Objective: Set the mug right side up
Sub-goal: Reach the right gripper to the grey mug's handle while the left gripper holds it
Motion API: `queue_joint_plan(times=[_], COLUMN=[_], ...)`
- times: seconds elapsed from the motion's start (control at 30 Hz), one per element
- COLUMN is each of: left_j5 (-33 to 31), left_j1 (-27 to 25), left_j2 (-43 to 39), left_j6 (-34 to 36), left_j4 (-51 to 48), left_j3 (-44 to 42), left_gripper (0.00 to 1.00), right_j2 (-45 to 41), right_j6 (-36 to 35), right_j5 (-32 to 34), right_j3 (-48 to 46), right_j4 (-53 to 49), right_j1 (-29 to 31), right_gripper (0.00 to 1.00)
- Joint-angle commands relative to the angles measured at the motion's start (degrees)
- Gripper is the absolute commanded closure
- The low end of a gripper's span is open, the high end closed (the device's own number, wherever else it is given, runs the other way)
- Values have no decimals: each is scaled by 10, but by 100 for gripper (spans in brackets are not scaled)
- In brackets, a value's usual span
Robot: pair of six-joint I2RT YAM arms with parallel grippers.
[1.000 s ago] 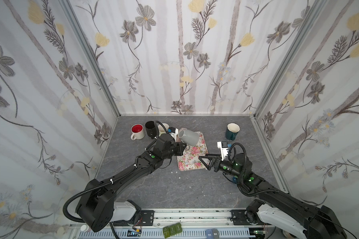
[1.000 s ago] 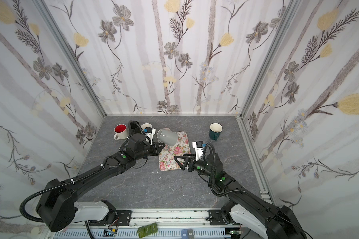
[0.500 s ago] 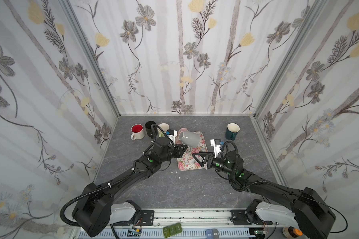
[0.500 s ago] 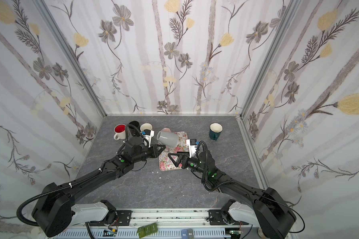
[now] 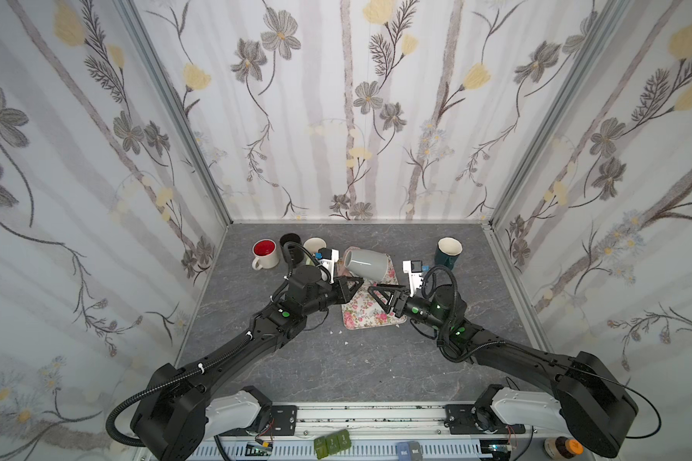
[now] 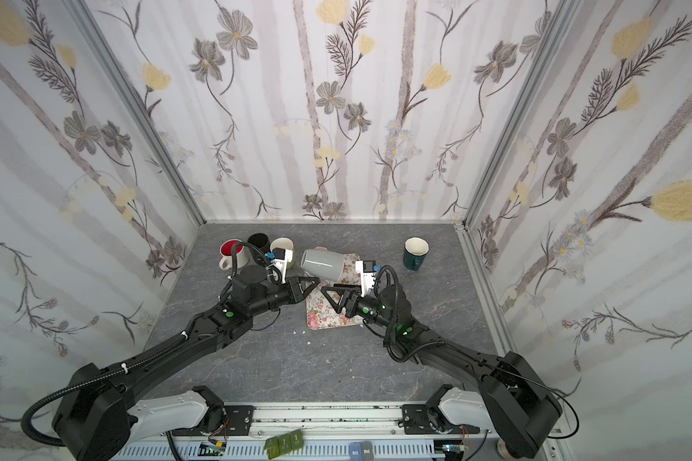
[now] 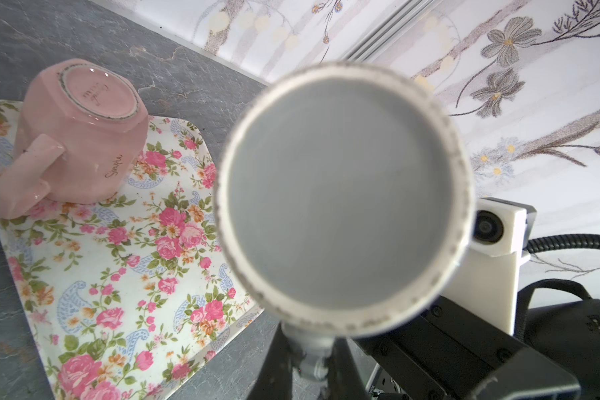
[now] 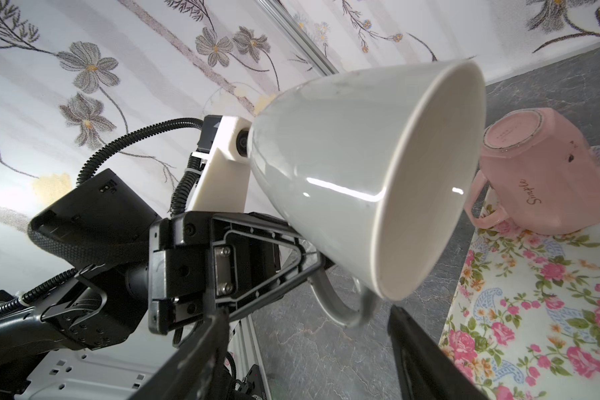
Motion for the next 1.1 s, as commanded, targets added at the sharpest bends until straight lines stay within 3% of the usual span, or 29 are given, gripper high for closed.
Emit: queue_joint_plan(times=[0.0,0.33,0.47,0.8,1.07], left_j5=[22,37,42,53,56], left_j1=[0,1,0,-1,0], left_j2=[0,7,8,14,20], left_j6=[-22,-34,-51,-74,-61], left_j4=[80,90,106,128,112], left_j3=[8,20,12,4,6], left_gripper=[100,100,100,100,100], right_j2=[8,18,16,19,30], right_j6=[-1,1,2,7,20], right_j5=[-18,-21,-19,-28,-40], right_j3=[11,19,19,21,18], right_j4=[21,26,31,61,91], right_j1=[0,-7,-14,-19,-19], right_gripper=[32,40,52,63,66])
